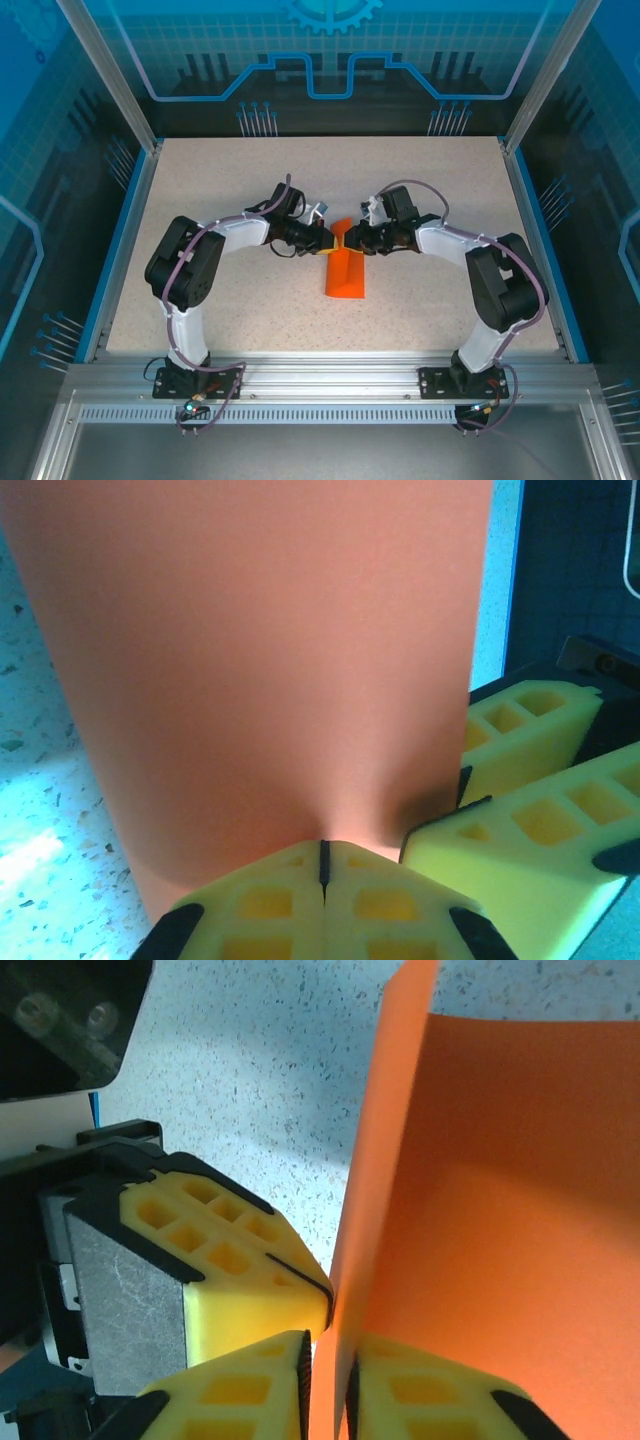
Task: Fold a paper plane with a square sheet of paper (fold left side to right side)
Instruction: First fold in half a square sheet of paper at the center of the table.
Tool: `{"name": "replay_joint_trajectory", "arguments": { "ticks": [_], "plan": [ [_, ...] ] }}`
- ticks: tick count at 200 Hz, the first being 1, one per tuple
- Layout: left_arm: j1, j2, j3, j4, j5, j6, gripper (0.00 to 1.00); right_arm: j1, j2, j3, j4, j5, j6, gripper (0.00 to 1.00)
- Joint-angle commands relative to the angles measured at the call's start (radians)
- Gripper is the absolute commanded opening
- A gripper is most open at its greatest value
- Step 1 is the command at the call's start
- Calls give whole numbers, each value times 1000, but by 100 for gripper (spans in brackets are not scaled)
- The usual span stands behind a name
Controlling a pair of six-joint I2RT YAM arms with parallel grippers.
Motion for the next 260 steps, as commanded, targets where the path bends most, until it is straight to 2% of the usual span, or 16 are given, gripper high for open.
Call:
{"name": "replay_joint_trajectory", "arguments": {
  "ticks": [1, 17, 26, 49, 74, 167, 206, 260],
  "plan": [
    [-7, -7, 22, -14, -17, 1, 9, 10, 19, 45, -93, 50, -43, 8],
    [-7, -32, 22, -35, -48, 16, 16, 9, 27, 61, -133, 78, -72, 5],
    [-7, -48, 22, -54, -72, 27, 25, 8, 34, 69, -153, 92, -88, 5],
    [-4, -88, 22, -108, -135, 56, 40, 8, 52, 80, -178, 115, -111, 5],
    [-4, -100, 28, -177, -203, 77, 48, 8, 70, 90, -206, 147, -121, 4],
    [-38, 16, 111, -268, -243, 78, 55, 9, 113, 83, -214, 180, -120, 6],
    [-66, 62, 152, -315, -284, 80, 55, 9, 118, 88, -224, 200, -124, 7],
    [-89, 107, 186, -375, -350, 74, 49, 10, 126, 84, -227, 214, -124, 11]
  ]
}}
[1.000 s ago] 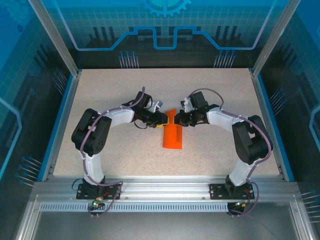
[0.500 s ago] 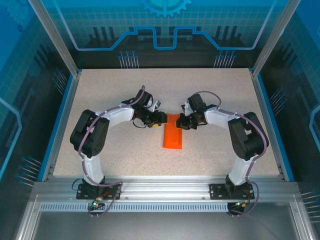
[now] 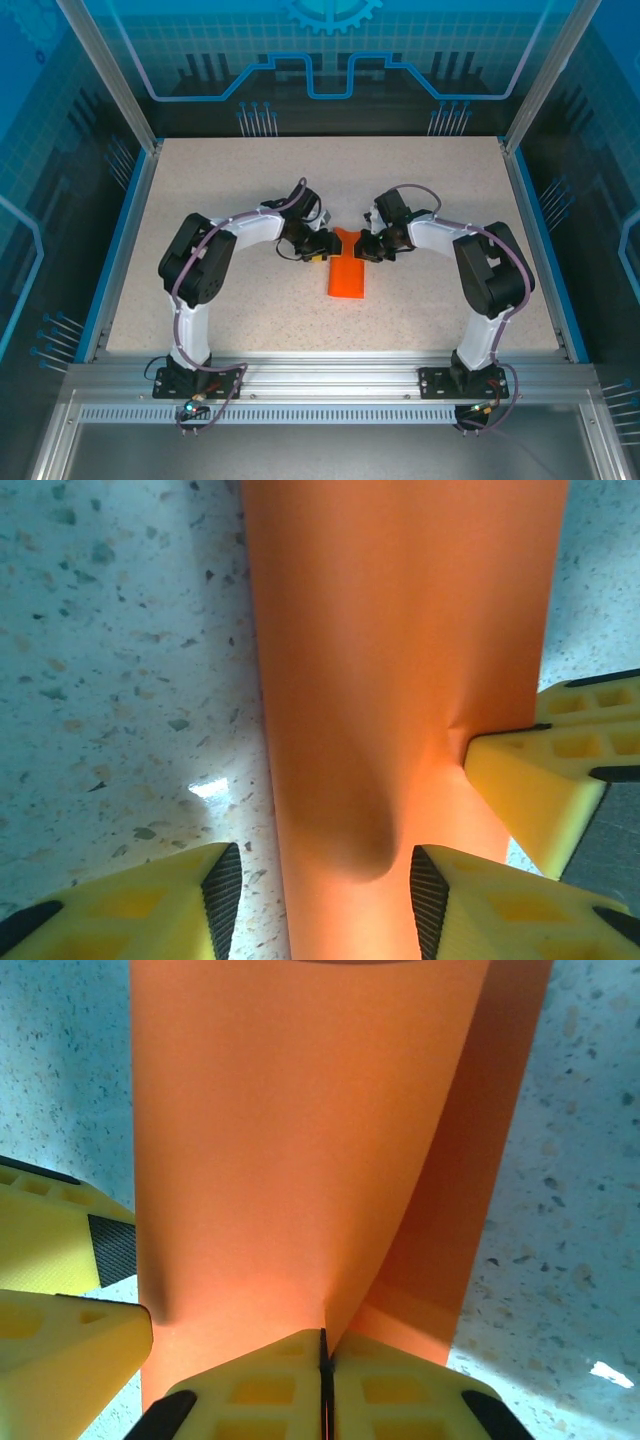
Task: Fold a paper plane with a square sheet of paper (fold left side to right side)
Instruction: First fold in half a square sheet of paper at the center of the table.
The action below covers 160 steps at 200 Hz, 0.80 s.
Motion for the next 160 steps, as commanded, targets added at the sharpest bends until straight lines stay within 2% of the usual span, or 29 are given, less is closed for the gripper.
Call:
{"name": "replay_joint_trajectory", "arguments": {
  "ticks": [1, 33, 64, 116, 160],
  "plan": [
    [-16, 33, 38, -69, -46, 9, 49, 9, 17, 22, -26, 11, -12, 12],
    [-38, 57, 54, -87, -70, 4, 48, 9, 8, 15, -23, 23, -17, 17],
    [-52, 74, 69, -111, -98, 5, 47, 3, -42, -5, -22, 71, -18, 27],
    [-60, 96, 88, -136, -112, 6, 47, -46, -217, -113, -15, 233, 0, 55],
    [-68, 120, 114, -162, -117, 8, 48, -105, -385, -243, 27, 312, 52, 69]
  ]
}}
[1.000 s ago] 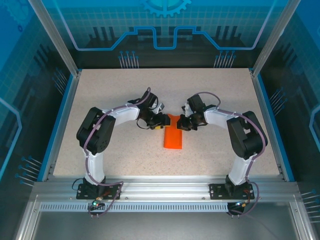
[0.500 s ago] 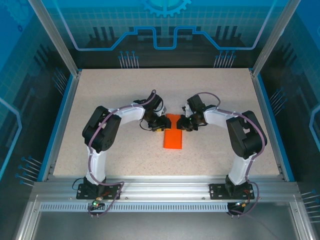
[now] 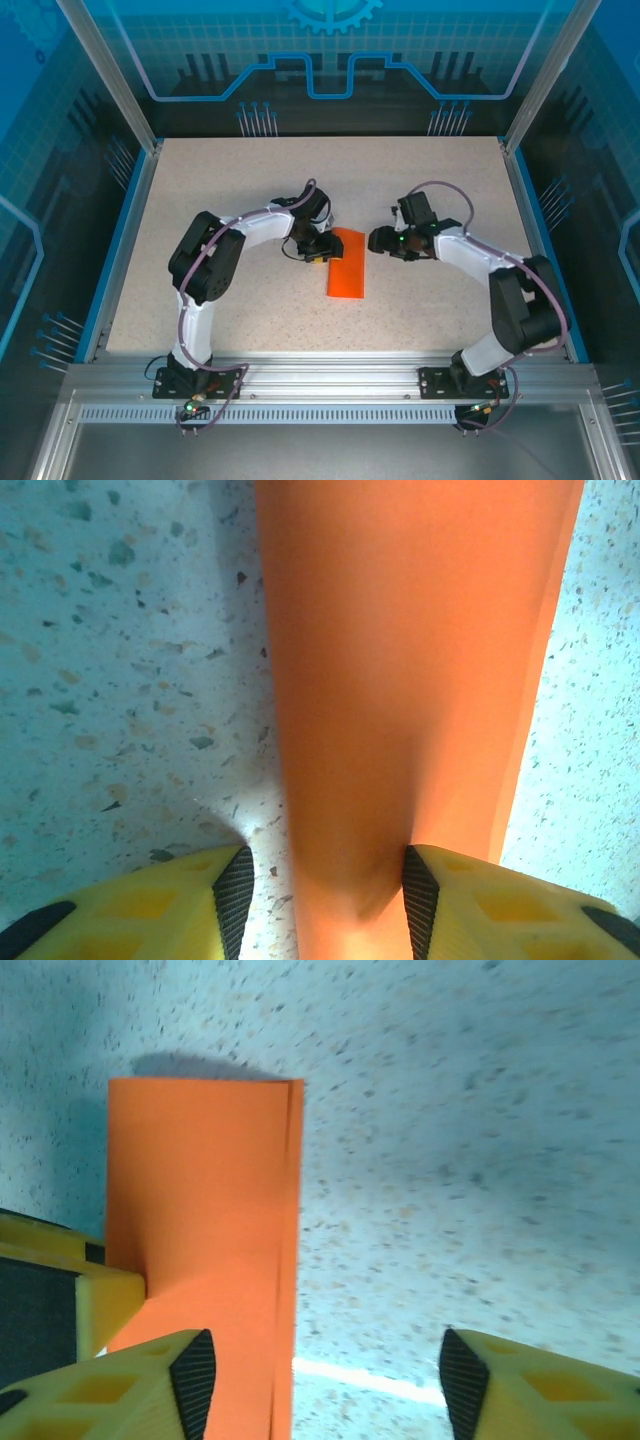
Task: Fold a paper plane with a square sheet of paper (fold left side to right side)
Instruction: First fold in half a square sheet of paper at the center of the table.
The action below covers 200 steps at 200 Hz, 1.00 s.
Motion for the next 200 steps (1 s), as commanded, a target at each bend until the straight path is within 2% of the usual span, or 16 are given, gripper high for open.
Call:
{"name": "replay_joint_trajectory", "arguments": {
  "ticks": [1, 77, 200],
  "plan": [
    [-30, 61, 21, -49, -18, 9, 48, -31, -82, -68, 11, 77, 32, 69],
    [-49, 105, 70, -96, -40, 9, 50, -80, -207, -133, 15, 84, 52, 87],
    [-70, 154, 114, -131, -63, 1, 53, -106, -255, -158, 5, 79, 46, 88]
  ]
}}
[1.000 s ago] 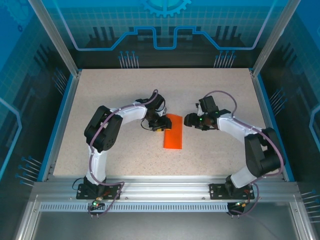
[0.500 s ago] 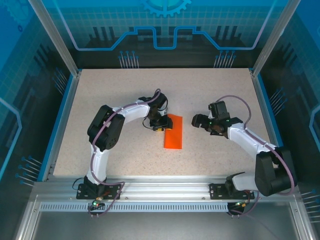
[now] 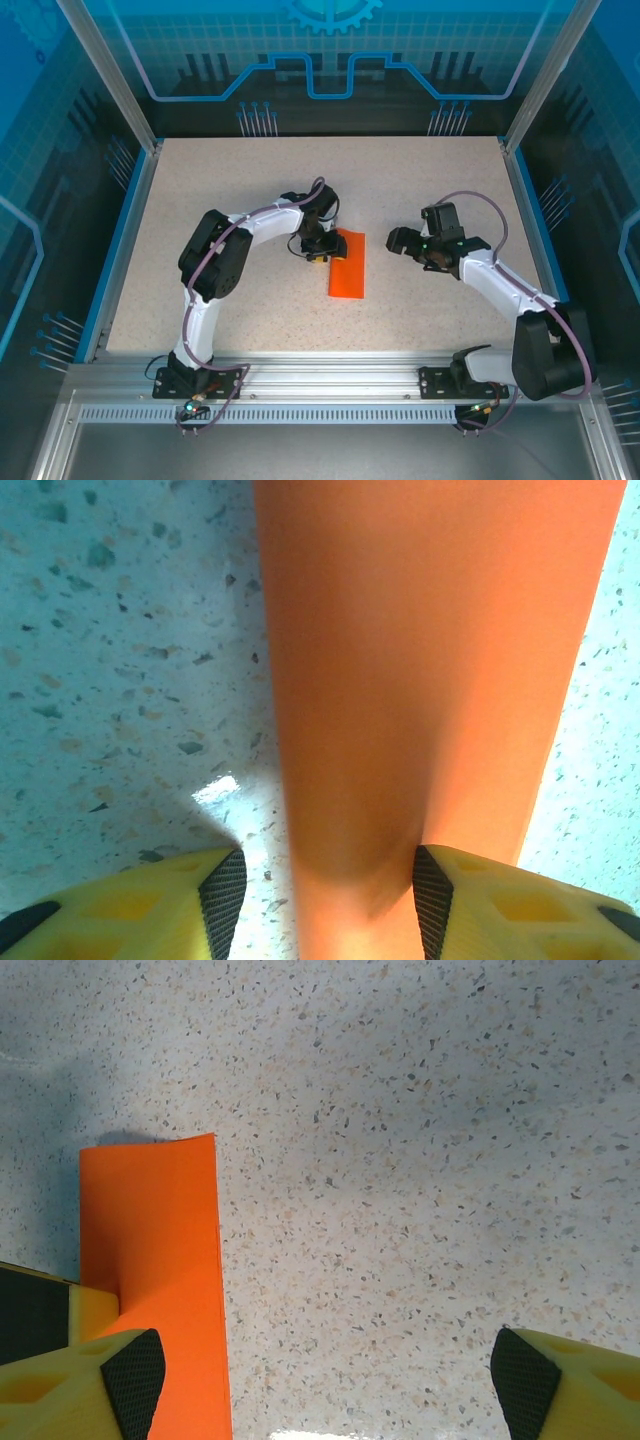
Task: Fold a paper plane with a square sheet of paper (fold left side to right side)
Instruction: First fold in half a square sheet of paper at the center of the table.
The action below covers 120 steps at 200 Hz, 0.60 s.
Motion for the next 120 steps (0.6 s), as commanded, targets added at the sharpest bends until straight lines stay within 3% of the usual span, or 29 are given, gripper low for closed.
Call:
{"name": "replay_joint_trajectory", "arguments": {
  "ticks": [1, 120],
  "plan": [
    [-41, 91, -9, 8, 1, 2, 53, -19, -22, -17, 1, -2, 5, 88],
    [-47, 121, 18, -8, 5, 1, 53, -27, -23, -18, -13, -2, 0, 88]
  ]
}}
